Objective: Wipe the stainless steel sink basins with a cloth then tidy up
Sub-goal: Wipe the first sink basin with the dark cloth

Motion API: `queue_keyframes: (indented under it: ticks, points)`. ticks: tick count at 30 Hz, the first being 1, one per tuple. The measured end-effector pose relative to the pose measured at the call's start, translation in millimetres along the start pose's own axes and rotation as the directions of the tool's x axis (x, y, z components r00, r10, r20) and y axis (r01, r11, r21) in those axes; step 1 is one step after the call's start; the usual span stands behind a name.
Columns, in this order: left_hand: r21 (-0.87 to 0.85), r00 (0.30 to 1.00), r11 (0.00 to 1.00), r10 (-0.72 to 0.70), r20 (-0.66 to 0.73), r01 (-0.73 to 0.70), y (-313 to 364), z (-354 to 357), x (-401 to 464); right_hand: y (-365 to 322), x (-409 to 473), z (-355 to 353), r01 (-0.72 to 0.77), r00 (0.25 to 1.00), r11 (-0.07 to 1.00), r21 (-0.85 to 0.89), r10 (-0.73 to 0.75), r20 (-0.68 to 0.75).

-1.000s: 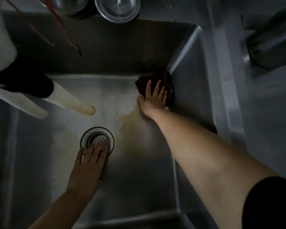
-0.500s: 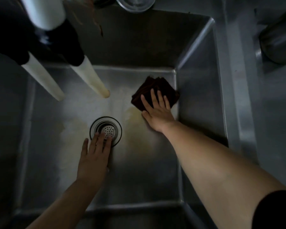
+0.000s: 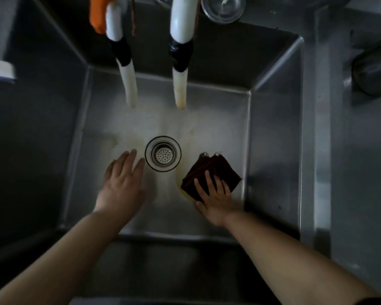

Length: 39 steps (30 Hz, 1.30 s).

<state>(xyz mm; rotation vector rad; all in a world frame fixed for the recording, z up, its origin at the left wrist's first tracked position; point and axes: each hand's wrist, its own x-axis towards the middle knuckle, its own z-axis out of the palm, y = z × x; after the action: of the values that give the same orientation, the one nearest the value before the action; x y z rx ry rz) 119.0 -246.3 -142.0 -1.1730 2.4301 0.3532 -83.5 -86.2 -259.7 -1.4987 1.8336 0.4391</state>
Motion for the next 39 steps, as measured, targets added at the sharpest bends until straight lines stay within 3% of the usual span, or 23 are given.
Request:
queue_keyframes:
  ticks: [7,12,14,18,23,30,39]
  points:
    - [-0.063,0.997,0.995,-0.074,0.033,0.076,-30,-19,-32,2,6,-23,-0.017,0.997,0.989,-0.144,0.005,-0.080]
    - [-0.115,0.994,0.988,-0.106,-0.018,0.103,-37,-5,-26,-4,63,-48,-0.200,0.967,0.980,0.008,0.199,-0.160]
    - [-0.124,0.993,0.986,-0.112,0.023,0.114,-37,0,-19,-4,87,-62,-0.273,0.942,0.959,0.076,0.283,-0.183]
    - [-0.135,0.995,0.986,-0.098,0.013,0.099,-42,10,-9,2,127,-96,-0.332,0.908,0.935,0.126,0.353,-0.225]
    - [-0.193,0.994,0.975,-0.104,0.043,0.111,-47,18,-6,16,166,-136,-0.297,0.918,0.955,0.023,0.292,-0.271]
    - [-0.237,0.996,0.971,-0.050,-0.076,0.031,-48,25,0,23,195,-160,-0.171,0.936,0.980,-0.101,0.130,-0.328]
    - [-0.275,0.984,0.952,-0.161,-0.075,0.135,-48,22,-2,3,140,-108,-0.030,0.975,0.975,-0.218,-0.020,-0.222]
